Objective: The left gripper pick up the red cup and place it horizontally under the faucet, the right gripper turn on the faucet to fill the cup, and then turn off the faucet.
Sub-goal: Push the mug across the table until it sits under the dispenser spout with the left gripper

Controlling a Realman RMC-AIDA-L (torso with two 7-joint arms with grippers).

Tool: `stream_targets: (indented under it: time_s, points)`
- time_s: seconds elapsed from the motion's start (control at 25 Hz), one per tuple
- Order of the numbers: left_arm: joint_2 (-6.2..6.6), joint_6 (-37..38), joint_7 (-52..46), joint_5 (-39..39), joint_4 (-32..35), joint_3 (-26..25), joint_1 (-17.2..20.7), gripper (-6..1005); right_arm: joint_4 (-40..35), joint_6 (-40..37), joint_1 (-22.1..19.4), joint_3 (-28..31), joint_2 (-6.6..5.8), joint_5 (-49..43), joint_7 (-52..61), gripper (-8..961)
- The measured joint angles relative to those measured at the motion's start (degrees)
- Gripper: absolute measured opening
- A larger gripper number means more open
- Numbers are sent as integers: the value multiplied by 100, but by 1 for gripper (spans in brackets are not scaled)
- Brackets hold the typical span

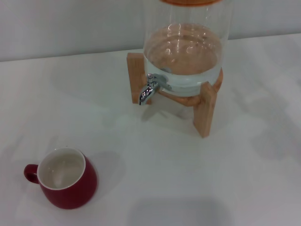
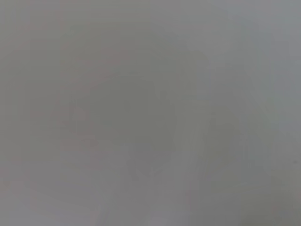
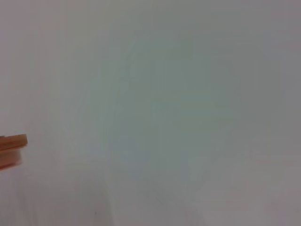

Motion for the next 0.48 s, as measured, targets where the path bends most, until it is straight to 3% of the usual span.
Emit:
stream_targets:
  time_s: [0.48]
  points:
    - [10,1,23,0,0,0,-74,770,-9,-7,53,0,0,7,0,721]
